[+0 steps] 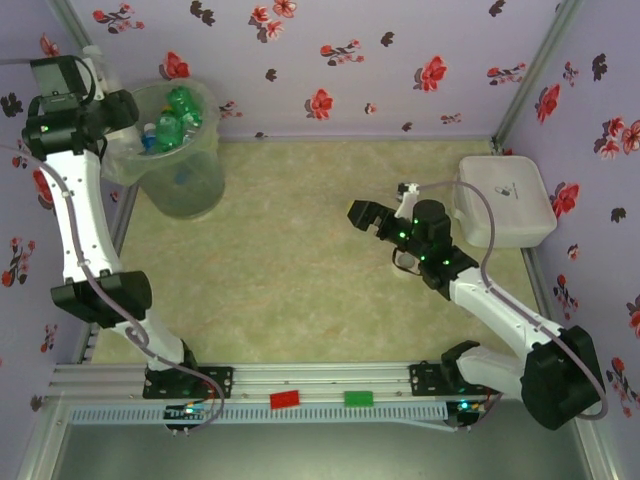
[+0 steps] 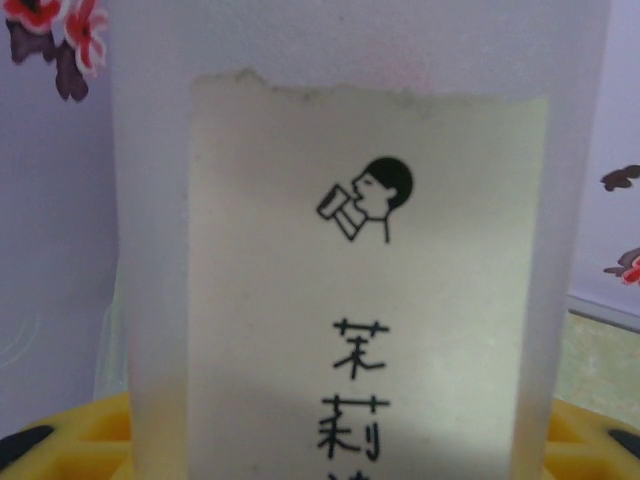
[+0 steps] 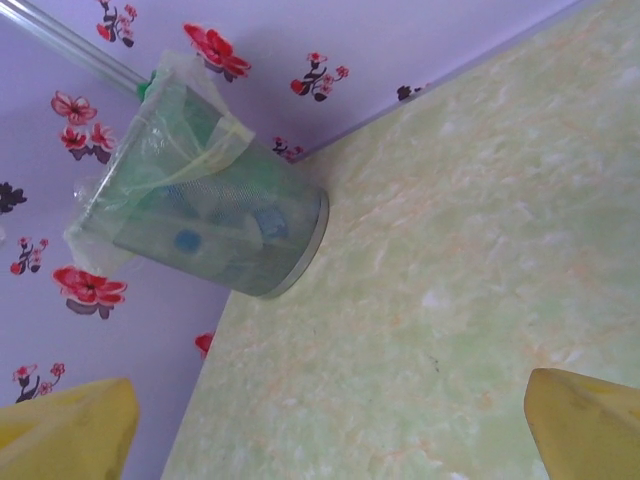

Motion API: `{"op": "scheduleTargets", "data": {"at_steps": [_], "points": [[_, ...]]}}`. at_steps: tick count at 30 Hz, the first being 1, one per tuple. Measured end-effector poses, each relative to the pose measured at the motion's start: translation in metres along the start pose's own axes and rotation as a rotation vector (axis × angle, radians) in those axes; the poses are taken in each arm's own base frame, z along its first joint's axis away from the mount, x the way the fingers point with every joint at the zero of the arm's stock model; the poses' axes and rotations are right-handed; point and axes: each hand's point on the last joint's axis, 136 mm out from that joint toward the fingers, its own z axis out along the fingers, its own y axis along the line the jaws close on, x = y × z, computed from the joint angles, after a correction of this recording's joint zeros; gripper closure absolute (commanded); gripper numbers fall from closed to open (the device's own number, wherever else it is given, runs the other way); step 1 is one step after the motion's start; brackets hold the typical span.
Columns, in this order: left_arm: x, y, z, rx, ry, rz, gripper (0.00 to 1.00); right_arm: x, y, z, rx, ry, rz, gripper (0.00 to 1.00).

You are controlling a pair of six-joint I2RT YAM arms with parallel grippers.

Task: Put the plastic bottles in the bin

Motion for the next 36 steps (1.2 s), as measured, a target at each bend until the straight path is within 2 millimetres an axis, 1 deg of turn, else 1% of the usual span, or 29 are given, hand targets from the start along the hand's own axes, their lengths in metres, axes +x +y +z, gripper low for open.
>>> {"op": "scheduleTargets", "data": {"at_steps": [3,6,9,11,12,14,15,16,17,19,22,25,29,32,36], "points": [[0.008,0.007,0.025,0.011,0.041,-0.042,0.57,0.003,0.003,0.003,-0.004,0.014,-0.006,0.0],[0.019,0.004,0.045,0.045,0.09,-0.073,0.56,0.005,0.002,0.006,0.004,0.027,-0.01,0.0],[0.027,-0.002,0.06,0.078,0.125,-0.095,0.55,0.007,0.001,0.007,0.013,0.039,-0.013,0.0],[0.029,-0.005,0.065,0.09,0.136,-0.103,0.52,0.008,0.0,0.008,0.017,0.044,-0.012,0.0],[0.026,-0.006,0.064,0.096,0.13,-0.103,0.48,0.008,0.0,0.009,0.018,0.046,-0.011,0.0],[0.021,-0.012,0.065,0.111,0.114,-0.099,0.35,0.009,0.0,0.009,0.02,0.051,-0.011,0.0],[0.02,-0.015,0.068,0.12,0.111,-0.097,0.27,0.01,0.0,0.009,0.022,0.052,-0.01,0.0],[0.02,-0.019,0.071,0.13,0.114,-0.098,0.11,0.011,-0.001,0.009,0.025,0.055,-0.009,0.0],[0.021,-0.022,0.074,0.135,0.118,-0.101,0.0,0.011,-0.001,0.009,0.027,0.058,-0.009,0.0],[0.026,-0.027,0.083,0.145,0.137,-0.112,0.0,0.013,-0.003,0.009,0.034,0.064,-0.006,0.0],[0.032,-0.028,0.091,0.145,0.155,-0.117,0.0,0.015,-0.004,0.009,0.04,0.071,-0.01,0.0],[0.029,-0.027,0.09,0.137,0.147,-0.116,0.0,0.017,-0.005,0.009,0.047,0.079,-0.01,0.0],[0.021,-0.026,0.082,0.127,0.119,-0.112,0.0,0.018,-0.006,0.009,0.049,0.08,-0.013,0.0],[0.012,-0.027,0.067,0.126,0.087,-0.107,0.0,0.017,-0.007,0.009,0.055,0.077,-0.019,0.0],[-0.008,-0.032,0.03,0.138,0.013,-0.098,0.0,0.018,-0.013,0.008,0.082,0.081,-0.03,0.0]]}}
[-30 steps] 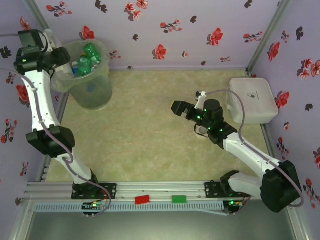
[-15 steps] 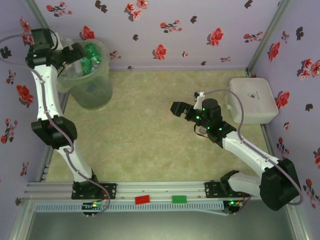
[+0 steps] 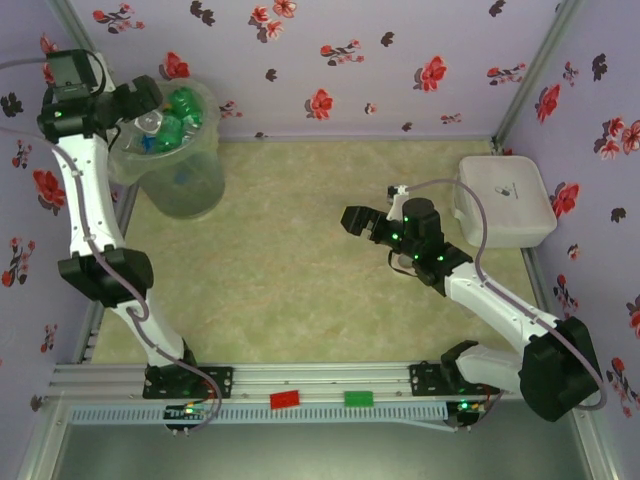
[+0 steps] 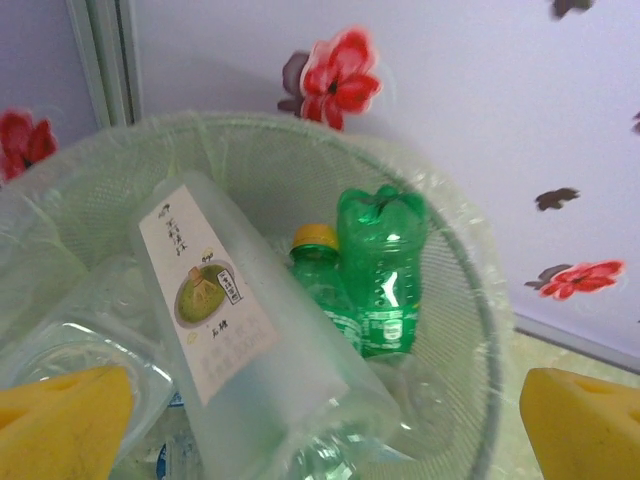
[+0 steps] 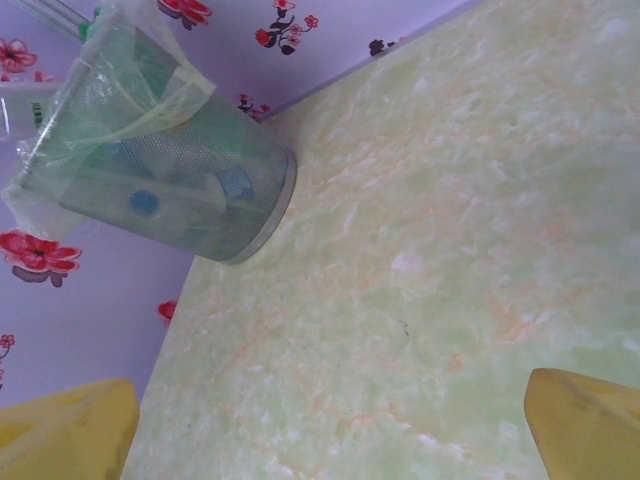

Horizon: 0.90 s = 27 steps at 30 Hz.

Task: Put the plastic bottles in the bin

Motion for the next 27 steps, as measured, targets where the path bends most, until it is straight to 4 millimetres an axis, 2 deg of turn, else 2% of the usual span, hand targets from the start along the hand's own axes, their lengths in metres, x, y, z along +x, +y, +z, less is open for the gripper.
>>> {"op": "scheduleTargets", "data": {"at_steps": [5,8,10,14,19,23,27], "points": [[-0.018,-0.029,-0.056,0.059,-0.102,0.032,0.0,0.001,-0.004,-0.003,0.031,0.002,-0.019,0.0],[-0.008,-0.058,-0.085,0.127,-0.13,0.067,0.0,-0.001,-0.011,-0.009,0.081,-0.006,-0.046,0.0],[0.012,-0.078,-0.101,0.181,-0.126,0.092,0.0,-0.003,-0.02,-0.017,0.138,-0.021,-0.081,0.0],[0.072,-0.099,-0.115,0.271,-0.077,0.132,0.0,-0.016,-0.049,-0.037,0.302,-0.073,-0.155,0.0],[0.159,-0.097,-0.1,0.325,0.016,0.153,0.0,-0.038,-0.084,-0.067,0.507,-0.153,-0.27,0.0],[0.235,-0.073,-0.073,0.283,0.103,0.161,0.0,-0.04,-0.108,-0.09,0.633,-0.228,-0.393,0.0],[0.287,-0.039,-0.049,0.177,0.15,0.174,0.0,-0.028,-0.153,-0.106,0.781,-0.283,-0.476,0.0]]}}
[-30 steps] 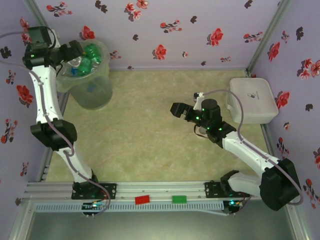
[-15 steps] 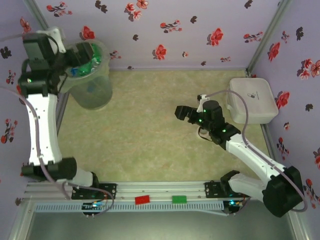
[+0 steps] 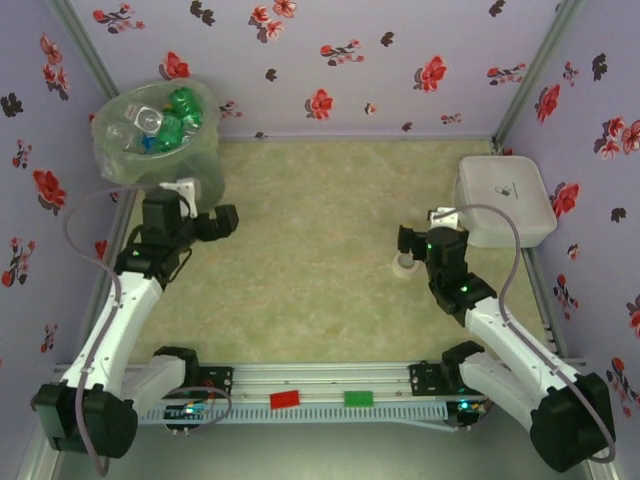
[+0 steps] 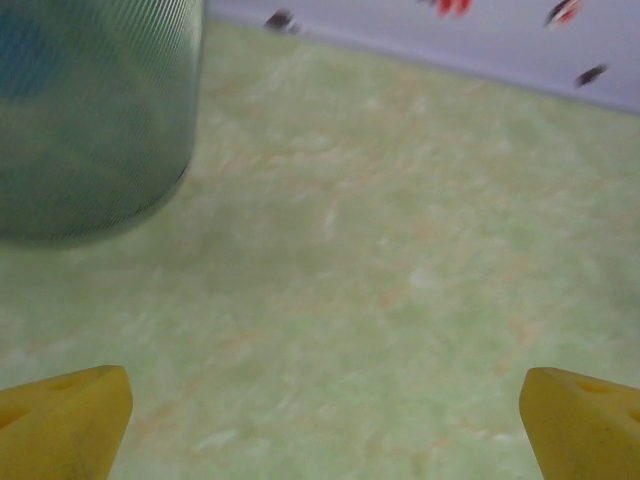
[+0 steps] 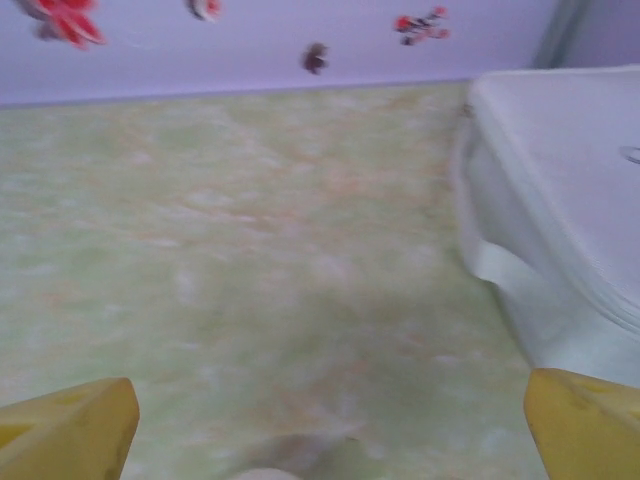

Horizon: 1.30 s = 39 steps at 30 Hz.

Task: Put the plastic bottles in the bin

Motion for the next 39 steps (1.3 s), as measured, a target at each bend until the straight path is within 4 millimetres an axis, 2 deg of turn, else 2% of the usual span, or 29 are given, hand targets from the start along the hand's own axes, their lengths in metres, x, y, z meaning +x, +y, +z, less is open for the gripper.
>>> {"op": "scheduleTargets", "data": {"at_steps": [4,7,13,16,20,23,28,30,33,37,39], "points": [[0.032,0.031,0.017,-0.124,0.01,0.006,0.0,0.033,-0.03,0.014,0.115,-0.011,-0.038,0.0],[0.044,0.051,0.025,-0.213,-0.01,0.017,0.0,0.042,-0.046,0.027,0.176,-0.001,-0.039,0.0],[0.057,0.082,0.034,-0.354,-0.061,0.072,0.0,0.053,-0.051,0.055,0.192,0.016,-0.037,0.0],[0.051,0.088,0.041,-0.391,-0.085,0.114,0.0,0.057,-0.047,0.065,0.165,0.023,-0.036,0.0],[0.042,0.093,0.051,-0.417,-0.149,0.159,0.0,0.048,-0.046,0.08,0.164,-0.002,-0.044,0.0],[0.05,0.098,0.061,-0.424,-0.177,0.184,0.0,0.043,-0.052,0.092,0.178,-0.033,-0.031,0.0],[0.063,0.103,0.079,-0.421,-0.218,0.264,0.0,0.052,-0.076,0.103,0.22,-0.055,0.033,0.0],[0.061,0.1,0.086,-0.407,-0.246,0.302,0.0,0.061,-0.076,0.107,0.209,-0.01,0.039,0.0],[0.063,0.1,0.092,-0.383,-0.292,0.332,0.0,0.052,-0.077,0.112,0.184,-0.025,0.067,0.0],[0.082,0.121,0.1,-0.398,-0.268,0.31,0.0,0.049,-0.075,0.114,0.164,-0.028,0.086,0.0],[0.075,0.124,0.098,-0.399,-0.294,0.301,0.0,0.049,-0.074,0.114,0.155,-0.025,0.086,0.0]]}}
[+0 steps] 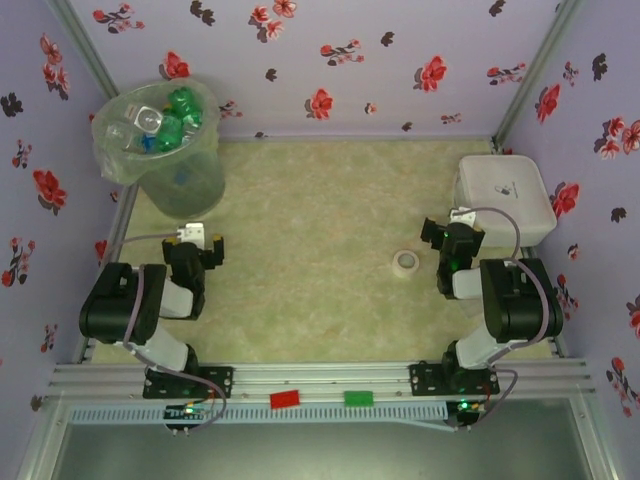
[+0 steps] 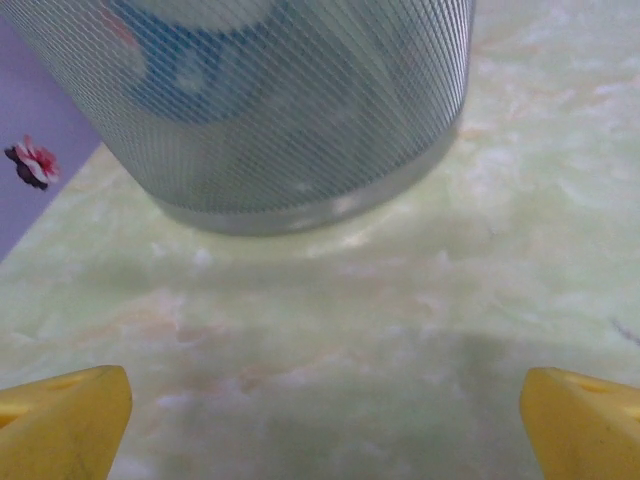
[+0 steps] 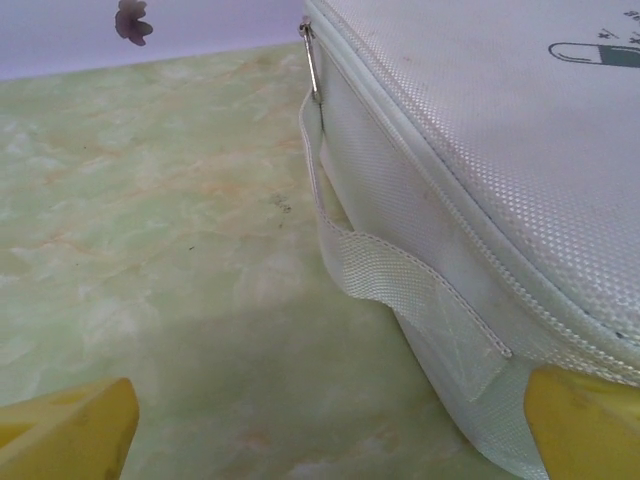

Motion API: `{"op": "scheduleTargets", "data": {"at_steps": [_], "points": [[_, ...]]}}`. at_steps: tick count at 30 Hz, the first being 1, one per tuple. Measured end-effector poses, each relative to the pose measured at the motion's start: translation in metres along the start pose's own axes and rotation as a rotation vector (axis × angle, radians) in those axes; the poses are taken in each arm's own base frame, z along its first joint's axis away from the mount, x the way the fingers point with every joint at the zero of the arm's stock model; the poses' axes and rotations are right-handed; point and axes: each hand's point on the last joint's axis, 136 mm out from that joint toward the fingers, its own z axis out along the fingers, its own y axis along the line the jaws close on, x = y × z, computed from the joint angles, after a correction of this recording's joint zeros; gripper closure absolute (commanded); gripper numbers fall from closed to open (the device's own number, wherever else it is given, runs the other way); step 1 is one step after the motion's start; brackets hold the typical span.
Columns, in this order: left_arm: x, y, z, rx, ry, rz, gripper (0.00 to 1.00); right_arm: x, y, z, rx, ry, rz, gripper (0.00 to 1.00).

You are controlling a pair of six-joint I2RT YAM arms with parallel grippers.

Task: Put the plastic bottles in the bin

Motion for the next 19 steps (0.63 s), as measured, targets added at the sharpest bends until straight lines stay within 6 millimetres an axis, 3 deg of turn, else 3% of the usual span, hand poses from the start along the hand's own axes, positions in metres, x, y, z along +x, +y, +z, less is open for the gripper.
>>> {"op": "scheduleTargets", "data": {"at_steps": [13,19], "points": [[-0.03,-0.001,0.013,0.003,-0.055,-0.025,0.0,0.001,0.002,0.0,-0.012,0.004,0.0,0.0],[-0.033,-0.001,0.018,0.0,-0.044,-0.036,0.0,0.001,0.004,0.0,-0.025,0.006,0.0,0.0]]}}
